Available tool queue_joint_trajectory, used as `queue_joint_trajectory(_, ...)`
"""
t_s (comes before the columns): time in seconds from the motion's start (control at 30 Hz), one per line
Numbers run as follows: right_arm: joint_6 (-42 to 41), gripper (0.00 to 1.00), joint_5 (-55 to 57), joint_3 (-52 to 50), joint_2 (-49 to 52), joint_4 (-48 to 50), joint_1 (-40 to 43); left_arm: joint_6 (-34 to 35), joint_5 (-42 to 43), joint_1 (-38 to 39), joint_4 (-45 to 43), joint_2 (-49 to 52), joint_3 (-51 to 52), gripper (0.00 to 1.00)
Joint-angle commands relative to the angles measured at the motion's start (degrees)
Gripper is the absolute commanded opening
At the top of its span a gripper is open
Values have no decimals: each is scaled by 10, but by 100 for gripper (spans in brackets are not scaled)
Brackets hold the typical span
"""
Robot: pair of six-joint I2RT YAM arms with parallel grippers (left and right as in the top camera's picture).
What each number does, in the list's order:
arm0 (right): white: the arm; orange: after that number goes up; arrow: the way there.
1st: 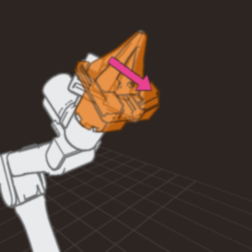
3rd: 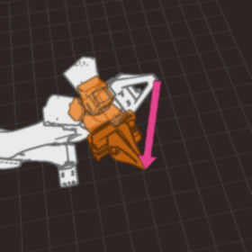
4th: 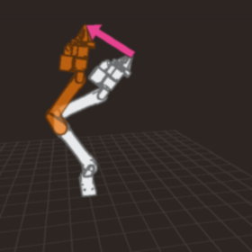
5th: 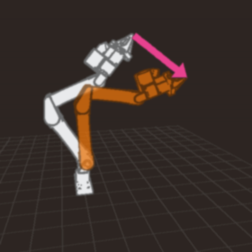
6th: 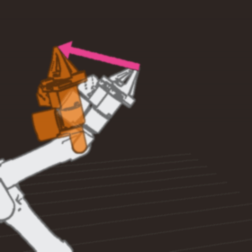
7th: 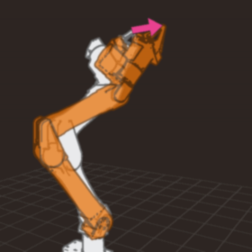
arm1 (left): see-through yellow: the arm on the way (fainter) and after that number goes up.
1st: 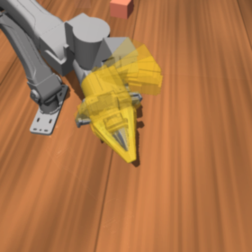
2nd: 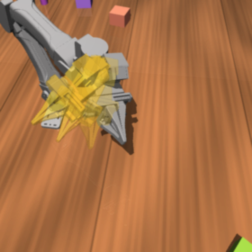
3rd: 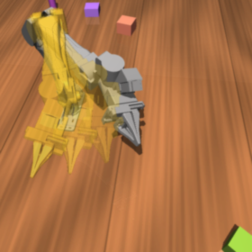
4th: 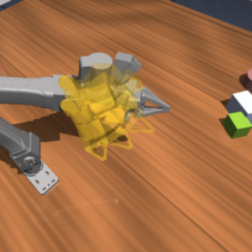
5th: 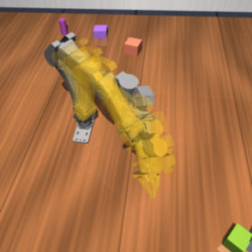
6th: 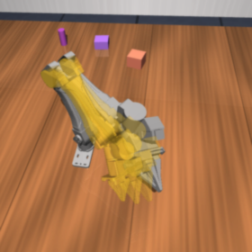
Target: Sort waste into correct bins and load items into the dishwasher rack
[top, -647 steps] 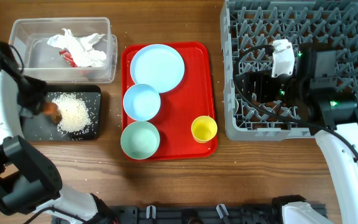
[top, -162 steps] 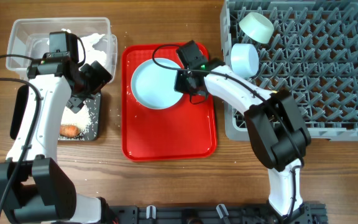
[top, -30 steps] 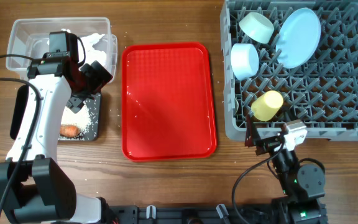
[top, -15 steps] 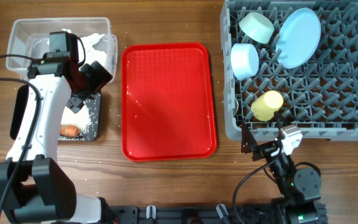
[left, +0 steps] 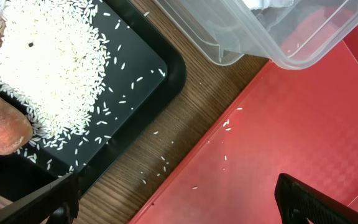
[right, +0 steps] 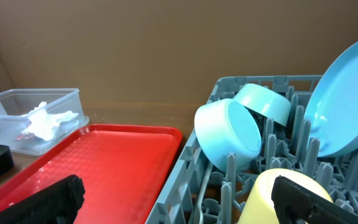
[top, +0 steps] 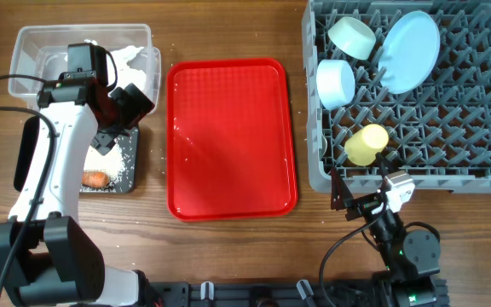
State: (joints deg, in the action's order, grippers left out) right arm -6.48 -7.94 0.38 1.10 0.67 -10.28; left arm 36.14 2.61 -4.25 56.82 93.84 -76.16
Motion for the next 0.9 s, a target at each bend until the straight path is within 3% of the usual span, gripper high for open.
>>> queue_joint_trajectory(0.0,-12,100,-11,-1,-5,1,2,3,-8,-1,0,-11,-6,100)
queue_joint_trajectory(0.17,-12,100,-11,-1,-5,1,2,3,-25,0,-33,-47,-6,100)
queue_joint_trajectory(0.23,-12,100,-11,-1,-5,1,2,0,-25,0,-100,-88,5,100)
queue_joint_trajectory(0.37,-12,100,-11,-1,-5,1,2,-75,-21,0,-248,-201,72,100)
queue_joint_trajectory(0.5,-12,100,-11,-1,-5,1,2,-131,-21,0,-357,-346,189,100)
queue_joint_trajectory(0.87,-12,100,-11,-1,-5,1,2,-132,37,0,-596,-730,638,100)
